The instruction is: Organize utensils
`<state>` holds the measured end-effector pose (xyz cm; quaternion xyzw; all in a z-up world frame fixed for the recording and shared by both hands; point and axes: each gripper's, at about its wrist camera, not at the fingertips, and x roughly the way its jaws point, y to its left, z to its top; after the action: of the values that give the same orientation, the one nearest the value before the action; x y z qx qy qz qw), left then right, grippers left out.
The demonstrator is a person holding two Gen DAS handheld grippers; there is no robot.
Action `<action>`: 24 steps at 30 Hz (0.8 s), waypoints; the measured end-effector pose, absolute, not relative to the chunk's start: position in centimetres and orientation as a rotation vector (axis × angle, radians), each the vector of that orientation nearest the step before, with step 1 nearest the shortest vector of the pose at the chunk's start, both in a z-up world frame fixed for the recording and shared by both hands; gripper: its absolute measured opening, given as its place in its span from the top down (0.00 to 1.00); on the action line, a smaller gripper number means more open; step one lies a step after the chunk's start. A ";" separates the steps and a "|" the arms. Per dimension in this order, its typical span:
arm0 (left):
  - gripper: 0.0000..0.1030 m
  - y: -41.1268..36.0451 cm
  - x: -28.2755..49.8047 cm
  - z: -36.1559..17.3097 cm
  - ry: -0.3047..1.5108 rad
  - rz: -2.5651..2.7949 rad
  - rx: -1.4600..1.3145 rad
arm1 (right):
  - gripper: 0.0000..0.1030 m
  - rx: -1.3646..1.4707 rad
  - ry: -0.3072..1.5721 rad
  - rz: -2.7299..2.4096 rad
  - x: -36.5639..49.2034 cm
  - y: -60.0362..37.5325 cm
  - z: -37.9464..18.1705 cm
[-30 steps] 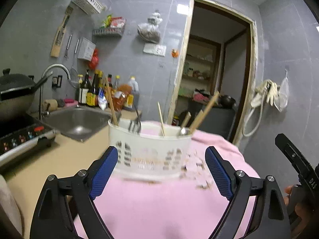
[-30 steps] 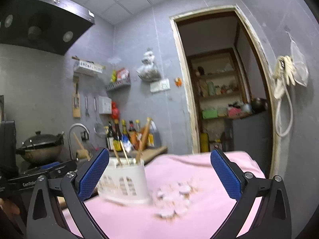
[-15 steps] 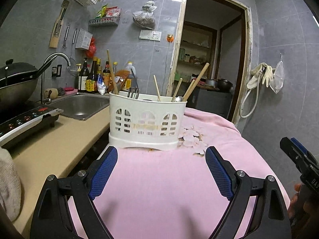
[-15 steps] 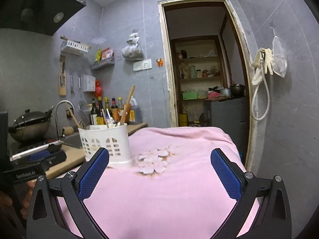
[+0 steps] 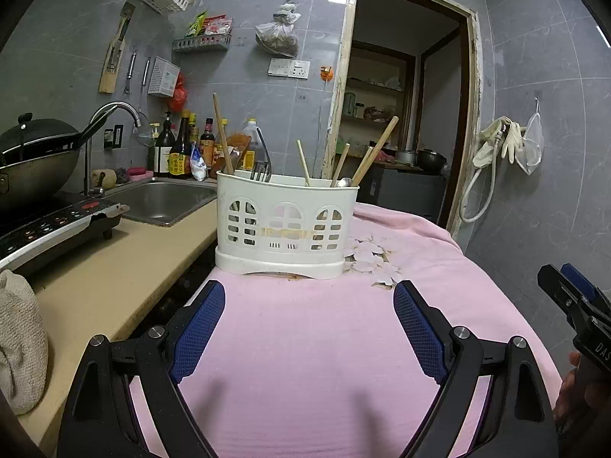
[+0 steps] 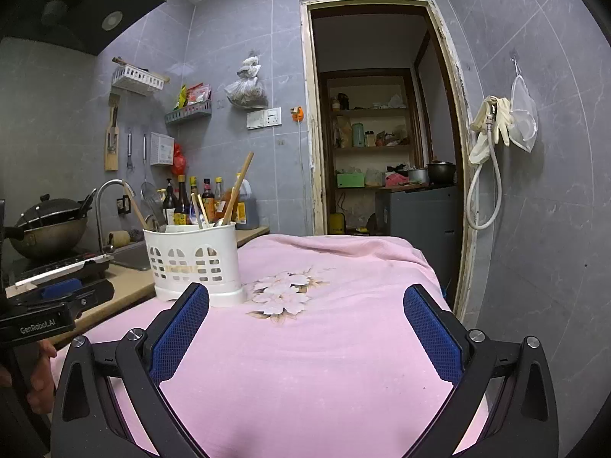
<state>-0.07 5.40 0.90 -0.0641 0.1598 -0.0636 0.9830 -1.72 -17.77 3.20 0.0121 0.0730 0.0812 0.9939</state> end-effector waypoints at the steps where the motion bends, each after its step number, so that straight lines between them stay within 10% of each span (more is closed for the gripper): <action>1: 0.16 5.4 -0.1 0.9 0.322 -0.127 -0.128 | 0.00 0.026 0.146 0.163 -1.7 -17.8 3.2; 24: 0.16 5.7 -0.1 1.0 0.321 -0.121 -0.129 | 0.00 0.033 0.155 0.177 -1.7 -18.0 3.1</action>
<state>-0.13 5.70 0.98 -0.0643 0.1595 -0.0603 0.9833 -1.73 -18.00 3.11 0.0167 0.0775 0.0881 0.9929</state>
